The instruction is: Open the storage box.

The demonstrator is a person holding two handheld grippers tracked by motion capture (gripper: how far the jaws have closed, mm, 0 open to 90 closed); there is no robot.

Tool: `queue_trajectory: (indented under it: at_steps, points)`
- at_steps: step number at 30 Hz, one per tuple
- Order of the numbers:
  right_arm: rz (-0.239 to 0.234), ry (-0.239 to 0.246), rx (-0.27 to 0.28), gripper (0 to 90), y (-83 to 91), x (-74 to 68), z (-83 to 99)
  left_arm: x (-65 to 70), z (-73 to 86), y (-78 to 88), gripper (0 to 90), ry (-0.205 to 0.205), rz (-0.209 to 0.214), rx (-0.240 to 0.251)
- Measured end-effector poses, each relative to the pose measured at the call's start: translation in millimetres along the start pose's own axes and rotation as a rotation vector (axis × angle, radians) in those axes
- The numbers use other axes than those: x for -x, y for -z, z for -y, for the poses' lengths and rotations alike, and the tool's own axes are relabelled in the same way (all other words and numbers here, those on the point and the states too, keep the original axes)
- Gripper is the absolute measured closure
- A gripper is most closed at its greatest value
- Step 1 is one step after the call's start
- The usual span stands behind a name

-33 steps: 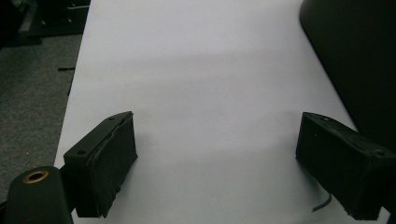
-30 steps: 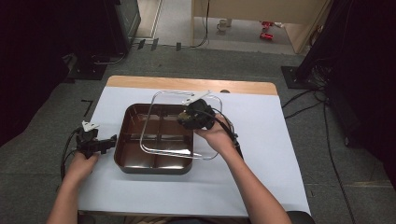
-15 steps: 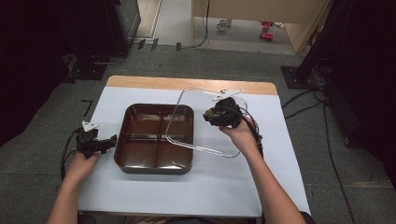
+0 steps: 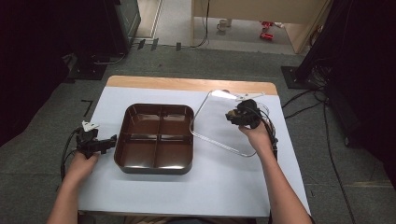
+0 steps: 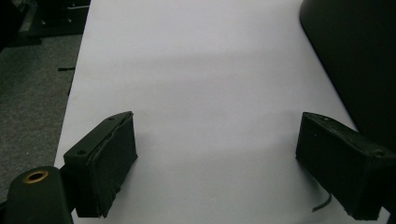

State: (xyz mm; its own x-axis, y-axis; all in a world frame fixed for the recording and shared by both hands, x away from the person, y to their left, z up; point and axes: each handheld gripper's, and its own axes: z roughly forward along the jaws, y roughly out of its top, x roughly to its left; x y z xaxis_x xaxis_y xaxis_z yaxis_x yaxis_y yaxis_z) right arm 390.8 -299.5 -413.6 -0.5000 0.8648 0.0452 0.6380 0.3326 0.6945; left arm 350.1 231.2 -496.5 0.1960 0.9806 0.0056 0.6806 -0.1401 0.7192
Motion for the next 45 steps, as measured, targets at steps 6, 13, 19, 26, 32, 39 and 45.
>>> queue_trajectory:
  at_steps: [6, 13, 19, 26, 32, 39, 45]
  points:
    - [0.015, -0.048, -0.003, 58.8, -1.2, 15.6, 10.7, 0.0, 0.0, 0.0, 12.2, 0.0, 0.0, 0.0]
    - [0.067, -0.063, -0.023, 58.8, -12.3, 30.3, 21.9, 0.0, 0.0, 0.0, 12.1, 0.0, 0.0, 0.0]
    - [0.093, -0.101, -0.041, 58.8, -27.4, 38.7, 29.9, 0.0, 0.0, 0.0, 12.1, 0.0, 0.0, 0.0]
    - [0.121, -0.128, -0.048, 58.8, -35.4, 46.6, 35.4, 0.0, 0.0, 0.0, 12.1, 0.0, 0.0, 0.0]
    - [0.138, -0.137, -0.041, 58.7, -39.0, 47.0, 41.5, 0.0, 0.0, 0.0, 12.1, 0.0, 0.0, 0.0]
    - [0.079, -0.204, -0.018, 46.9, -34.8, 50.8, 41.2, 0.1, 0.1, 0.0, 12.2, 0.0, 0.0, 0.001]
    - [0.066, -0.196, -0.003, 37.9, -23.3, 45.1, 36.5, 0.2, 0.1, 0.0, 12.1, 0.0, -0.001, 0.001]
